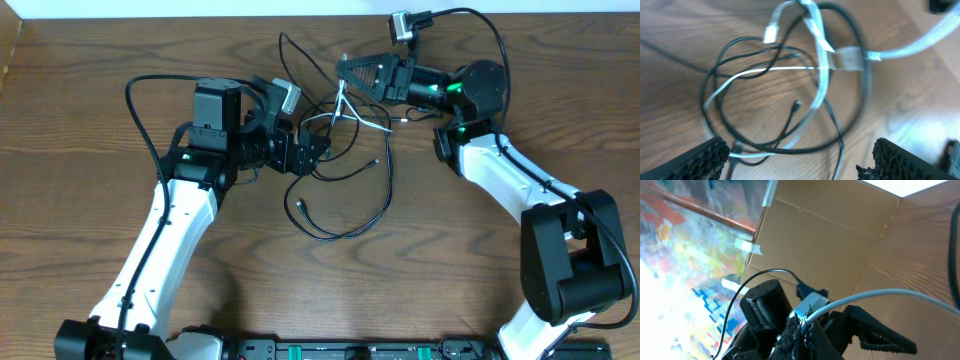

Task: Untangle cables

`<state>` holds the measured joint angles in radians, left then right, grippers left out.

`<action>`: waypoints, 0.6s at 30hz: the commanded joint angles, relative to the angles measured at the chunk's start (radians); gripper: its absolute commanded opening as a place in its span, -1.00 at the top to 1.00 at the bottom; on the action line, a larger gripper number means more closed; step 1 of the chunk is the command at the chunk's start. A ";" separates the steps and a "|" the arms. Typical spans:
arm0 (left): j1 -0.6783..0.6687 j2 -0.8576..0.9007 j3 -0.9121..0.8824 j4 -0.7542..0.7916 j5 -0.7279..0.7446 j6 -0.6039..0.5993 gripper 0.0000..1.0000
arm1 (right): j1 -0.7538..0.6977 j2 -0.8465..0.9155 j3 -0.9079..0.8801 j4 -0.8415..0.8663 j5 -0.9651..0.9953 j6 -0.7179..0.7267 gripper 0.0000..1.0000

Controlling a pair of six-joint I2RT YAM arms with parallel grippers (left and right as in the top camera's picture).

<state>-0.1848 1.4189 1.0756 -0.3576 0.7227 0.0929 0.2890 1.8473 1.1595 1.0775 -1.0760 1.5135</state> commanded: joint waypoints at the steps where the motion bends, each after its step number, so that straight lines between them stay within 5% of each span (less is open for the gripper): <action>1: 0.005 0.006 0.008 -0.001 0.186 0.103 -0.85 | -0.017 0.002 0.011 -0.005 -0.006 0.008 0.97; 8: 0.002 0.006 0.008 -0.017 0.314 0.154 -0.85 | -0.014 0.002 0.011 -0.004 -0.008 0.018 0.97; 12: 0.002 0.007 0.008 -0.061 0.313 0.272 -0.85 | -0.005 0.002 0.011 0.010 -0.016 0.043 0.97; 18: 0.002 0.051 0.008 -0.052 0.226 0.273 -0.83 | 0.008 0.002 0.011 0.087 -0.020 0.087 0.97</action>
<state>-0.1848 1.4277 1.0756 -0.4137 0.9806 0.3313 0.2863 1.8473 1.1595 1.1500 -1.0935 1.5726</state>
